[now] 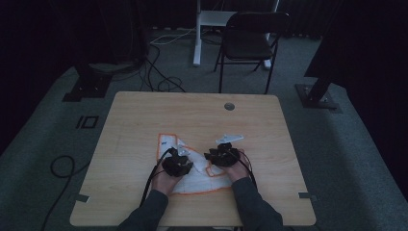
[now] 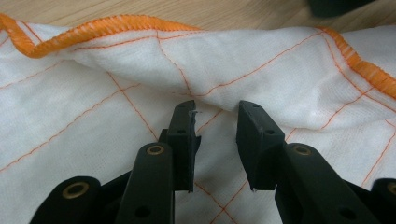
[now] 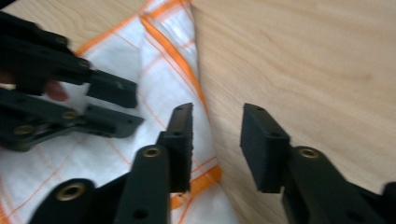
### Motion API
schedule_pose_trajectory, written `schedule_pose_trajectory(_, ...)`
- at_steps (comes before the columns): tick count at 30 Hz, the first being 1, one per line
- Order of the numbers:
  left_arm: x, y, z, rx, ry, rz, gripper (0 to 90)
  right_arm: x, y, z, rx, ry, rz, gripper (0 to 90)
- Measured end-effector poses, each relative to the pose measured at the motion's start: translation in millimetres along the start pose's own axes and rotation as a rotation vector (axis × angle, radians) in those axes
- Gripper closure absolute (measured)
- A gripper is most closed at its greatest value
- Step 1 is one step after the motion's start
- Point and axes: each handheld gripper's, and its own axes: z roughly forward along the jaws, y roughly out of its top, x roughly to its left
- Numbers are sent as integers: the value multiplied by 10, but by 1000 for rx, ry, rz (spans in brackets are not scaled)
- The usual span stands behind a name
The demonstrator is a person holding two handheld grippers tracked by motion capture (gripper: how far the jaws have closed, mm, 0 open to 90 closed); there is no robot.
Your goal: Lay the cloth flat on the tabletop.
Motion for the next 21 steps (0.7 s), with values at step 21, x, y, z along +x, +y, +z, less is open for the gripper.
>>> schedule_pose_trajectory(21, 15, -81, -69, 5, 13, 3, 675, -148, 84, -85, -2, 5, 60, 702)
